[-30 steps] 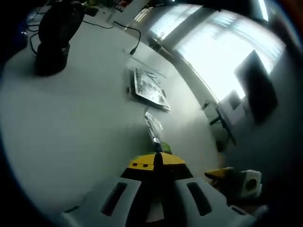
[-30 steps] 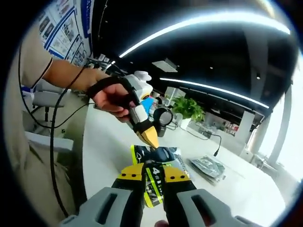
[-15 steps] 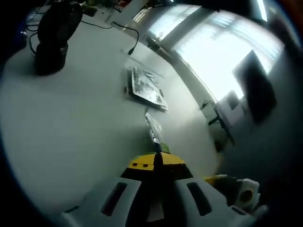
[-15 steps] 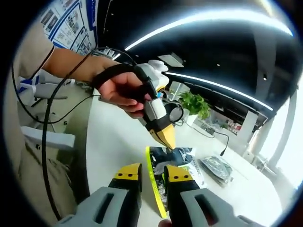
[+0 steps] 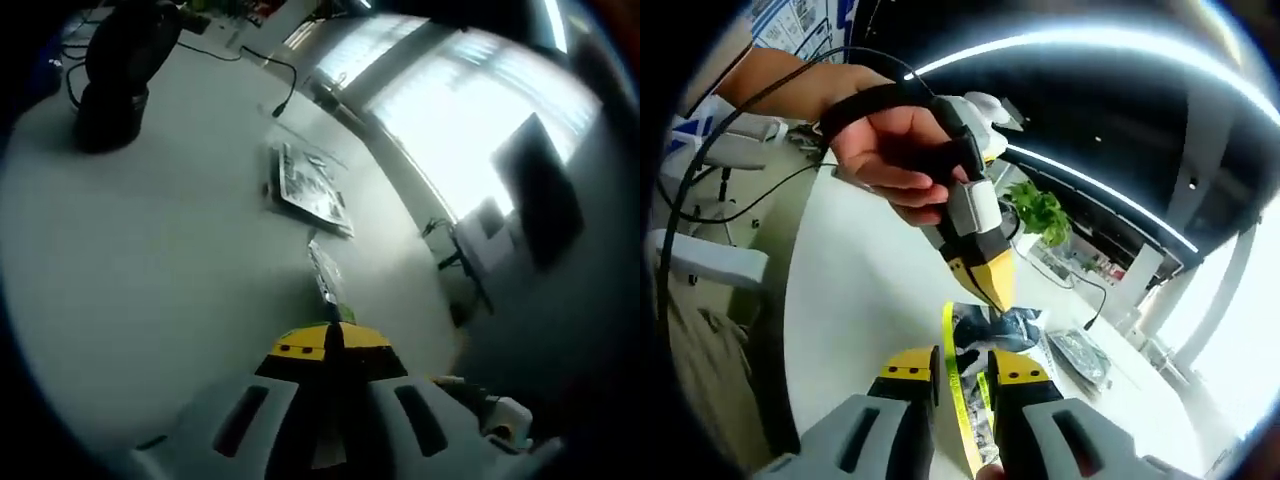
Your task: Clip sheet goods on table flip sheet goods clip sheet goods scan sheet goods put sheet goods back to table
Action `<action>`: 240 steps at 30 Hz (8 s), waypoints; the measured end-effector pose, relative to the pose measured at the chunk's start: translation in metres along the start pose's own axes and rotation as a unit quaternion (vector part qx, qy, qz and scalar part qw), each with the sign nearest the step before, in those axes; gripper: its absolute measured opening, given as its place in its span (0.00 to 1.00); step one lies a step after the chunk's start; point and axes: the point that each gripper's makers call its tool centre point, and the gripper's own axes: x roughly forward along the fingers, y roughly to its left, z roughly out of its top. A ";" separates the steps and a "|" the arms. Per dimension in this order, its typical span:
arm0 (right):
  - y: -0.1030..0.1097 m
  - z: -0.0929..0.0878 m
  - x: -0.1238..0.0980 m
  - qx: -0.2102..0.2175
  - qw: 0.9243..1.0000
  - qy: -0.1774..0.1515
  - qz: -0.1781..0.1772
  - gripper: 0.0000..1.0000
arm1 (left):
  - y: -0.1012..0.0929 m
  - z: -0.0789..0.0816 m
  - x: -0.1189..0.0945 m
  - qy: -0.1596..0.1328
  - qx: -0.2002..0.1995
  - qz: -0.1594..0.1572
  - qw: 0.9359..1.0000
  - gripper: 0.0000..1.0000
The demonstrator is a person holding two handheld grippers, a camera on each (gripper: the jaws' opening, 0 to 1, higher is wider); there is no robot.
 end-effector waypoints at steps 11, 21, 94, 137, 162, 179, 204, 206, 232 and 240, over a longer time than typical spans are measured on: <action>-0.002 0.001 0.002 -0.049 0.998 0.006 -0.042 0.09 | -0.001 0.004 -0.002 -0.004 0.001 -0.003 1.000 0.00; -0.011 0.001 -0.004 -0.025 0.998 0.001 -0.055 0.00 | 0.000 0.007 0.001 -0.009 0.018 -0.010 1.000 0.00; -0.077 0.000 -0.055 0.184 0.970 -0.055 -0.151 0.00 | 0.037 0.000 -0.012 -0.174 0.284 0.054 0.941 0.06; -0.115 -0.054 -0.096 0.362 0.900 -0.039 -0.239 0.00 | 0.045 0.014 -0.025 -0.238 0.351 0.099 0.900 0.06; -0.122 -0.100 -0.117 0.416 0.864 -0.023 -0.282 0.01 | 0.048 0.013 -0.023 -0.231 0.368 0.114 0.893 0.06; -0.110 -0.120 -0.118 0.389 0.885 0.017 -0.257 0.08 | 0.048 0.012 -0.022 -0.229 0.371 0.116 0.892 0.06; -0.114 -0.119 -0.127 0.256 0.936 0.076 -0.229 0.31 | 0.049 0.012 -0.022 -0.227 0.375 0.119 0.891 0.07; -0.115 -0.121 -0.128 0.245 0.937 0.080 -0.236 0.33 | 0.049 0.012 -0.021 -0.226 0.375 0.119 0.891 0.07; -0.127 -0.113 -0.135 0.233 0.942 0.053 -0.235 0.00 | 0.050 0.013 -0.022 -0.227 0.377 0.122 0.890 0.07; -0.127 -0.111 -0.135 0.227 0.946 0.048 -0.225 0.00 | 0.050 0.013 -0.021 -0.226 0.378 0.121 0.890 0.06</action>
